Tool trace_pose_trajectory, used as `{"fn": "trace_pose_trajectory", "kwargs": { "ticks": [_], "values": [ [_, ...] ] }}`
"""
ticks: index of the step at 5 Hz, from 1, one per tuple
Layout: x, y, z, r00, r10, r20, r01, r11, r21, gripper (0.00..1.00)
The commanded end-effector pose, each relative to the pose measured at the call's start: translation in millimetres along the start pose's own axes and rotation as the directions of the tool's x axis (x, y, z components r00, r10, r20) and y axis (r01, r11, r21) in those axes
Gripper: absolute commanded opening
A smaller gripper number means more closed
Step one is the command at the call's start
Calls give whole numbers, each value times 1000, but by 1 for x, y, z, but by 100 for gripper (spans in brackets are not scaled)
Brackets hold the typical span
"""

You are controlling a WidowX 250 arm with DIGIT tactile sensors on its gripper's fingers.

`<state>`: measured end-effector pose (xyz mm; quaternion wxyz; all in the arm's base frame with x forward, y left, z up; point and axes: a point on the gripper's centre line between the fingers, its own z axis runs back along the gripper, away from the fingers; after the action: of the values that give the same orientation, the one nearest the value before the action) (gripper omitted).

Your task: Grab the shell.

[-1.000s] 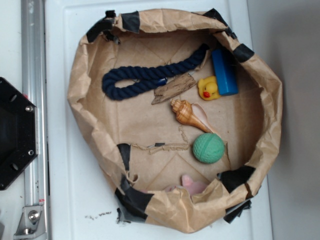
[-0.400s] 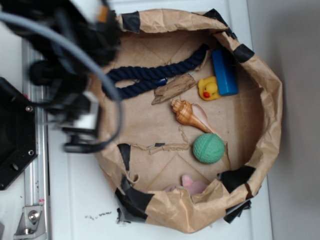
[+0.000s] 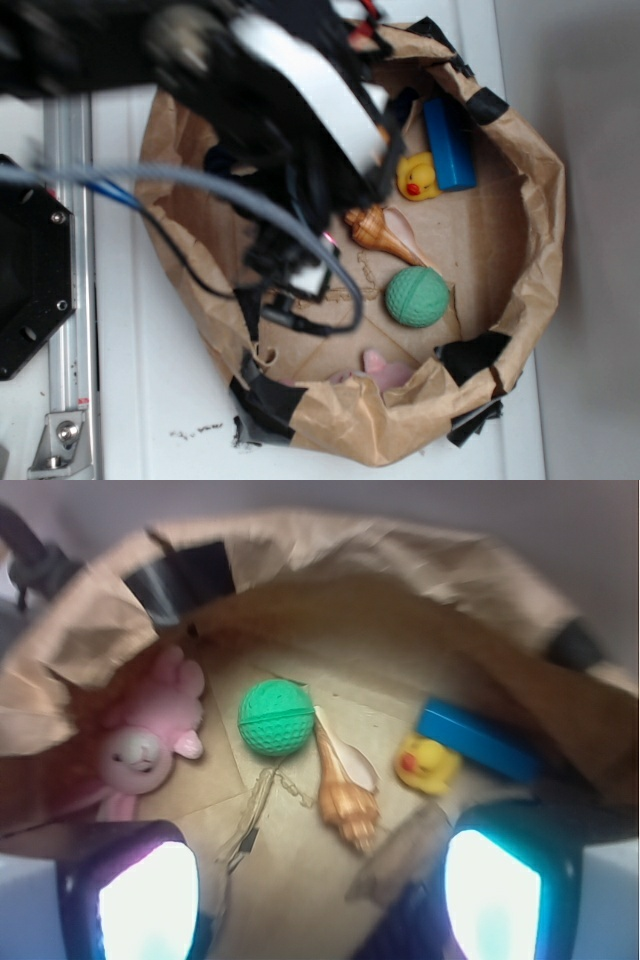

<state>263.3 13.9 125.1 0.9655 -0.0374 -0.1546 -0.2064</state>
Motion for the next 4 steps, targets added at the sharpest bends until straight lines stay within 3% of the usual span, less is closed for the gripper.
{"fn": "trace_pose_trajectory", "kwargs": {
  "ticks": [1, 2, 3, 4],
  "values": [
    [6, 26, -48, 997, -35, -64, 36, 999, 15, 100],
    [-4, 33, -65, 996, -37, -81, 38, 999, 16, 100],
    [-2, 10, -94, 992, -89, -90, 90, 996, 4, 94],
    [-6, -9, -102, 987, -128, -98, 128, 992, -3, 0]
  ]
}}
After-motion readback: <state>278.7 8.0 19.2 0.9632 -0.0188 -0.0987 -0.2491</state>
